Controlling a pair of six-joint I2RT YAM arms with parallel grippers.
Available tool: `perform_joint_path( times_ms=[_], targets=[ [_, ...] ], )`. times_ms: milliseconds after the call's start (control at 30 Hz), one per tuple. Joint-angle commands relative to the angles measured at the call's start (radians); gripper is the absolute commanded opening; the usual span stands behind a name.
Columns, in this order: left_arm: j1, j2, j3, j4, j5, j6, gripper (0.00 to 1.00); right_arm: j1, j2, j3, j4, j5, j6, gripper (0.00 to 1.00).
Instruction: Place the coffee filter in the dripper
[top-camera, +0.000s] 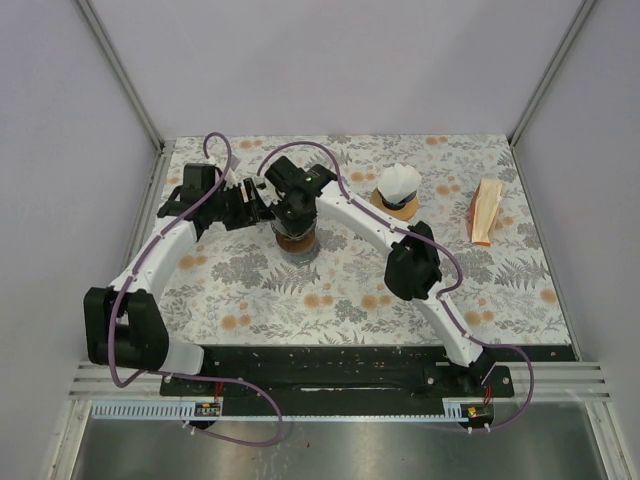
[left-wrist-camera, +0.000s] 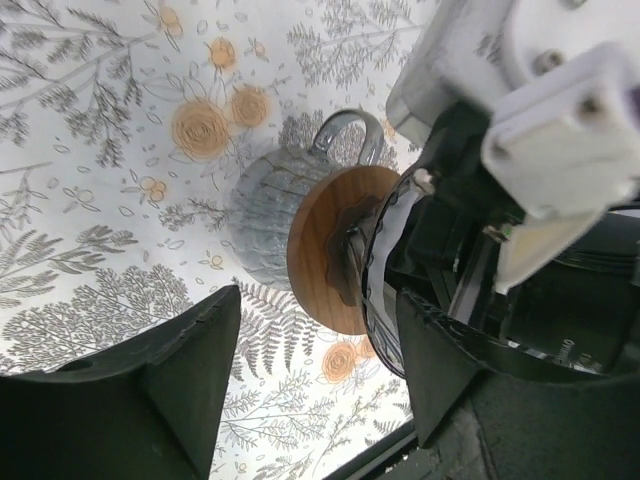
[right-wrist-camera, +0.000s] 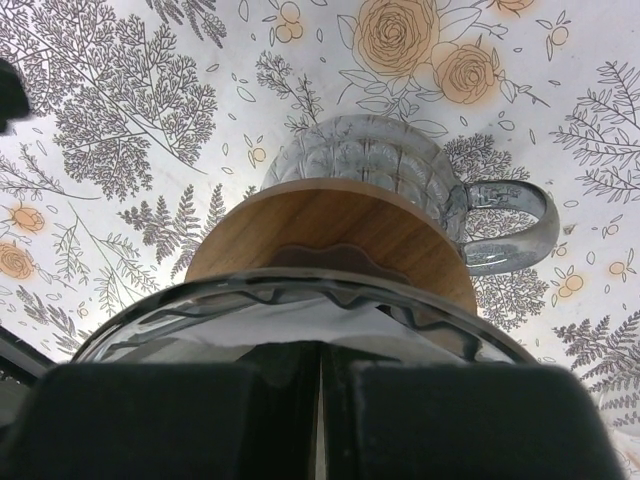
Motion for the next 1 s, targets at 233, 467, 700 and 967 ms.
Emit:
perform_joint_path(
  times_ms=[233, 467, 700, 967],
  targets=[
    [0.010, -0.153, -0.076, 0.162, 0.103, -0.074, 0.66, 0.007, -0.058, -0.134, 0.116, -0.002, 0.031, 0.00],
    [0.006, -0.084, -0.091, 0.196, 0.134, -0.117, 0.61, 0.009, -0.053, -0.127, 0.125, -0.012, 0.022, 0.00],
    [0.000, -0.064, -0.108, 0.198, 0.109, -0.109, 0.51, 0.012, -0.070, -0.140, 0.140, -0.023, 0.003, 0.00],
    [0.000, -0.071, -0.124, 0.190, 0.083, -0.094, 0.27, 0.012, -0.136, -0.207, 0.208, -0.046, 0.008, 0.00]
  ],
)
